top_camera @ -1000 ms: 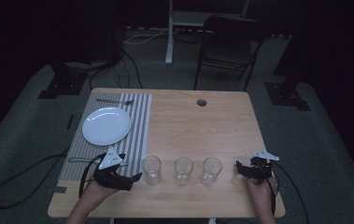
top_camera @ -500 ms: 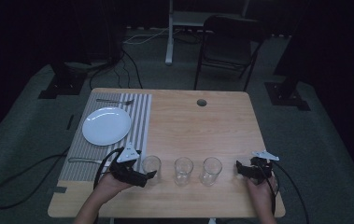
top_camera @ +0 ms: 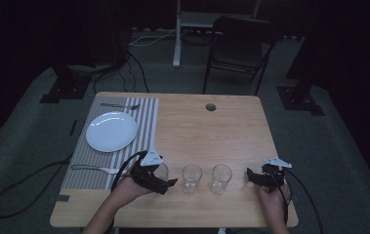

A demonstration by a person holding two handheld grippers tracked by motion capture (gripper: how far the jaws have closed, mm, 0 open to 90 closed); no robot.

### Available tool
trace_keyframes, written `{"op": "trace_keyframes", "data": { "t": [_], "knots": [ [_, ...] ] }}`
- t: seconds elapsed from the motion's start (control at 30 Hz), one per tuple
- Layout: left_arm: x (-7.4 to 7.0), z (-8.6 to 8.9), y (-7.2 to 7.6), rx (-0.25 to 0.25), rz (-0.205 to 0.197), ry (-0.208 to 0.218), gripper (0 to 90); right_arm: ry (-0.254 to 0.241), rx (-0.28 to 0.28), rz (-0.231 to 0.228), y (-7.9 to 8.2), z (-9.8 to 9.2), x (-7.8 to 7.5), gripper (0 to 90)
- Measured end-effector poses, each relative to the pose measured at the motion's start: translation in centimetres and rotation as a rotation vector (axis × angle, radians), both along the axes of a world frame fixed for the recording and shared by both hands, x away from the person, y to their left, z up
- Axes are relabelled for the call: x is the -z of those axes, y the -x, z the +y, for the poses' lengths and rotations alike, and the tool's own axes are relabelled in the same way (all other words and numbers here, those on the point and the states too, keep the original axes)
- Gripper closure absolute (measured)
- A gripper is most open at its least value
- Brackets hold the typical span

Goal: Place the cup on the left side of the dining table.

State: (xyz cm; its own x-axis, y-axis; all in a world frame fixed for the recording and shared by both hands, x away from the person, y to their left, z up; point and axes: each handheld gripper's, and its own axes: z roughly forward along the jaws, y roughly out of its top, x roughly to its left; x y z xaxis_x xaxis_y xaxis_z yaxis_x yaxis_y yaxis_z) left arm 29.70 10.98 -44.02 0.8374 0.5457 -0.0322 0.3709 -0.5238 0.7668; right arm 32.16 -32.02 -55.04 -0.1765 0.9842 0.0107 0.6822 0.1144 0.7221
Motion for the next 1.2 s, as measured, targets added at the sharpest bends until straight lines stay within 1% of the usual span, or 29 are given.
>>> {"op": "trace_keyframes", "data": {
  "t": [0.03, 0.13, 0.17, 0.2, 0.23, 0.3, 0.37, 0.4, 0.43, 0.47, 0.57, 0.6, 0.63, 0.67, 0.73, 0.8, 0.83, 0.87, 0.97, 1.0, 1.07, 1.1, 1.13, 1.17, 1.2],
  "knots": [
    [-0.1, -0.2, -0.1, 0.010, 0.005, -0.004, 4.4, 0.000, 0.000, 0.000, 0.0, 0.0, 0.0, 12.1],
    [-0.5, -1.1, -0.2, 0.014, 0.011, -0.013, 4.4, 0.001, -0.001, 0.000, 0.0, 0.0, 0.0, 12.1],
    [-0.5, -1.1, -0.2, 0.014, 0.011, -0.013, 4.4, 0.001, -0.001, 0.000, 0.0, 0.0, 0.0, 12.1],
    [-0.6, -1.7, -0.2, 0.022, 0.023, -0.017, 4.4, 0.001, -0.001, 0.000, 0.0, 0.0, 0.0, 12.1],
    [-0.6, -1.7, -0.2, 0.022, 0.023, -0.017, 4.4, 0.001, -0.001, 0.000, 0.0, 0.0, 0.0, 12.1],
    [-0.6, -2.7, -0.3, 0.033, 0.035, -0.040, 4.4, 0.001, -0.001, 0.000, 0.0, 0.0, 0.0, 12.1],
    [-0.6, -3.0, -0.3, 0.032, 0.034, -0.048, 4.4, 0.001, -0.001, 0.000, 0.0, 0.0, 0.0, 12.1],
    [-0.5, -3.5, -0.4, 0.043, 0.049, -0.047, 4.4, 0.001, -0.001, 0.000, 0.0, 0.0, 0.0, 12.1],
    [-0.5, -3.5, -0.4, 0.043, 0.049, -0.047, 4.4, 0.001, -0.001, 0.000, 0.0, 0.0, 0.0, 12.1],
    [-0.4, -4.0, -0.5, 0.054, 0.053, -0.055, 4.4, 0.001, -0.001, 0.000, 0.0, 0.0, 0.0, 12.1],
    [-0.3, -4.5, -0.5, 0.067, 0.052, -0.066, 4.4, 0.000, 0.000, 0.000, 0.0, 0.0, 0.0, 12.1],
    [-0.1, -5.0, -0.5, 0.078, 0.045, -0.079, 4.4, 0.000, 0.000, 0.000, 0.0, 0.0, 0.0, 12.1],
    [-0.1, -5.0, -0.5, 0.078, 0.045, -0.079, 4.4, 0.000, 0.000, 0.000, 0.0, 0.0, 0.0, 12.1],
    [0.1, -5.4, -0.5, 0.083, 0.045, -0.096, 4.4, 0.000, -0.001, 0.000, 0.0, 0.0, 0.0, 12.1],
    [0.1, -5.7, -0.5, 0.084, 0.045, -0.106, 4.4, 0.000, -0.001, 0.000, 0.0, 0.0, 0.0, 12.1],
    [0.1, -5.9, -0.5, 0.086, 0.045, -0.113, 4.4, 0.000, -0.001, 0.000, 0.0, 0.0, 0.0, 12.1],
    [0.0, -6.4, -0.5, 0.092, 0.055, -0.116, 4.4, 0.001, -0.001, 0.000, 0.0, 0.0, 0.0, 12.1],
    [0.0, -6.6, -0.5, 0.098, 0.057, -0.123, 4.4, 0.000, -0.001, 0.000, 0.0, 0.0, 0.0, 12.1],
    [0.1, -7.1, -0.5, 0.107, 0.061, -0.126, 4.4, 0.000, -0.001, 0.000, 0.0, 0.0, 0.0, 12.1],
    [0.3, -7.5, -0.5, 0.106, 0.057, -0.150, 4.3, 0.000, 0.000, 0.000, 0.0, 0.0, 0.0, 12.1],
    [0.5, -7.8, -0.6, 0.103, 0.070, -0.165, 4.4, 0.000, -0.001, 0.000, 0.0, 0.0, 0.0, 12.1],
    [0.5, -7.8, -0.6, 0.103, 0.070, -0.165, 4.4, 0.000, -0.001, 0.000, 0.0, 0.0, 0.0, 12.1],
    [0.6, -8.0, -0.6, 0.102, 0.063, -0.183, 4.4, 0.001, -0.001, 0.000, 0.0, 0.0, 0.0, 12.1],
    [0.6, -8.1, -0.6, 0.099, 0.068, -0.186, 4.4, 0.001, -0.001, 0.000, 0.0, 0.0, 0.0, 12.1],
    [0.7, -8.5, -0.7, 0.100, 0.068, -0.204, 4.4, 0.000, 0.000, 0.000, 0.0, 0.0, 0.0, 12.1]
  ]
}}
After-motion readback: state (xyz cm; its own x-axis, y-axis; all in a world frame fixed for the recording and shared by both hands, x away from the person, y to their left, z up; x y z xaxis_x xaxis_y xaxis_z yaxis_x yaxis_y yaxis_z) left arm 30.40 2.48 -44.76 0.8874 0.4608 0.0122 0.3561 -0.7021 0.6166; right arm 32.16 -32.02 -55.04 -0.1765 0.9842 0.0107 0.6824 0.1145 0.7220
